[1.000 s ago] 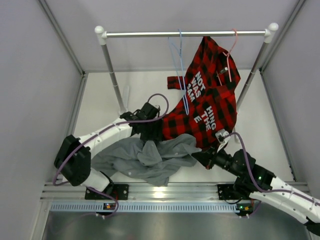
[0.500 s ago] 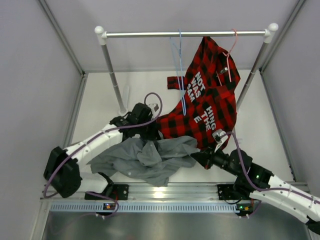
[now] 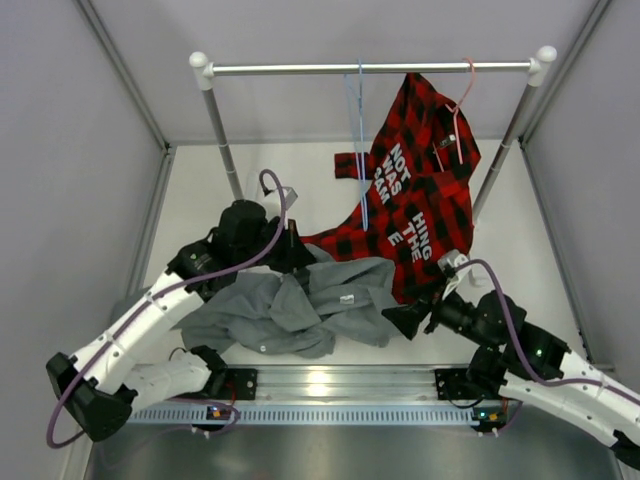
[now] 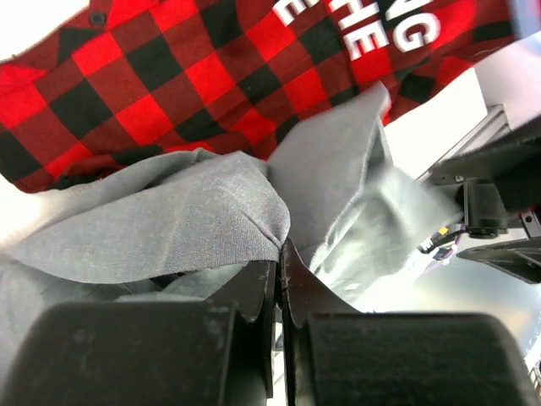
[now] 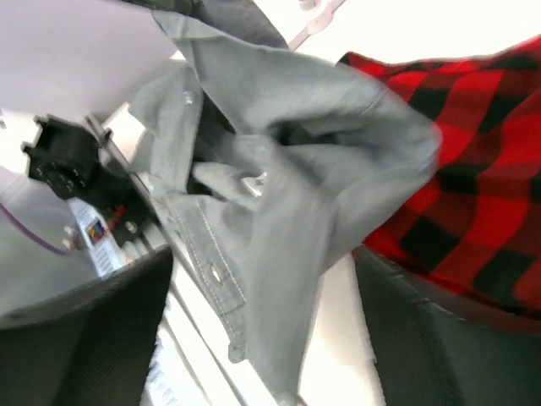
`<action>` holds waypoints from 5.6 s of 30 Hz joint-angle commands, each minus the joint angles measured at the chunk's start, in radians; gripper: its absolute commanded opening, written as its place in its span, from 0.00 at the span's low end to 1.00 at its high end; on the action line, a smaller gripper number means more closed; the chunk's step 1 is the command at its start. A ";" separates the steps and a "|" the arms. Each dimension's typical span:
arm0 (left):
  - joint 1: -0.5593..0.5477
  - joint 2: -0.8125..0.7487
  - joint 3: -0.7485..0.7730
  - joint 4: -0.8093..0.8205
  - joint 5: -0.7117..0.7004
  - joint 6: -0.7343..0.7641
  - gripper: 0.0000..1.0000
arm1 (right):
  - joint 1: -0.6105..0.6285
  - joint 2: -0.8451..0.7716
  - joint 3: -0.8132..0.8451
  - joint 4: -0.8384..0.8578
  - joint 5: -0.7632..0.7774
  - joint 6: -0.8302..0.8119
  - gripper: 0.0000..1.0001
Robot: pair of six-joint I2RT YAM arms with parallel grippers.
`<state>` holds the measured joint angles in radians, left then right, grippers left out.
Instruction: Place the shirt on the hanger
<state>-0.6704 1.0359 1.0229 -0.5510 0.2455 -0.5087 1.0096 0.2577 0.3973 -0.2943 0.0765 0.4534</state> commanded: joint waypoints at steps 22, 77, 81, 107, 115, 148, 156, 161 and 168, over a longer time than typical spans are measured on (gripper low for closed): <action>0.002 0.021 0.195 -0.214 -0.307 -0.011 0.00 | 0.221 0.278 0.249 0.121 0.112 -0.162 0.89; 0.150 0.058 0.284 -0.196 -0.322 -0.002 0.83 | 0.207 0.669 0.508 0.106 0.310 -0.320 0.00; 0.149 -0.034 0.296 -0.193 -0.217 -0.042 0.84 | 0.207 0.661 0.589 0.065 0.301 -0.331 0.00; 0.135 -0.338 -0.004 -0.041 0.055 -0.004 0.67 | 0.205 1.219 1.360 -0.436 0.453 -0.222 0.00; 0.077 -0.280 -0.090 -0.046 -0.142 -0.056 0.42 | 0.195 1.299 1.454 -0.445 0.493 -0.211 0.00; -0.064 -0.142 0.203 -0.294 -0.492 0.095 0.00 | 0.132 1.092 1.258 -0.353 0.188 -0.147 0.43; -0.064 -0.160 0.216 -0.288 -0.275 0.061 0.00 | 0.084 1.088 1.446 -0.515 0.316 -0.133 0.80; -0.064 -0.172 0.210 -0.290 -0.307 0.045 0.00 | -0.031 1.129 1.506 -0.568 0.447 -0.116 0.79; -0.064 -0.183 0.161 -0.283 -0.292 0.039 0.00 | -0.144 1.249 1.586 -0.568 0.398 -0.157 0.57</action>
<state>-0.7383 0.8703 1.2011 -0.8486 -0.0639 -0.4591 0.9024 1.4582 1.9347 -0.8192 0.4782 0.3126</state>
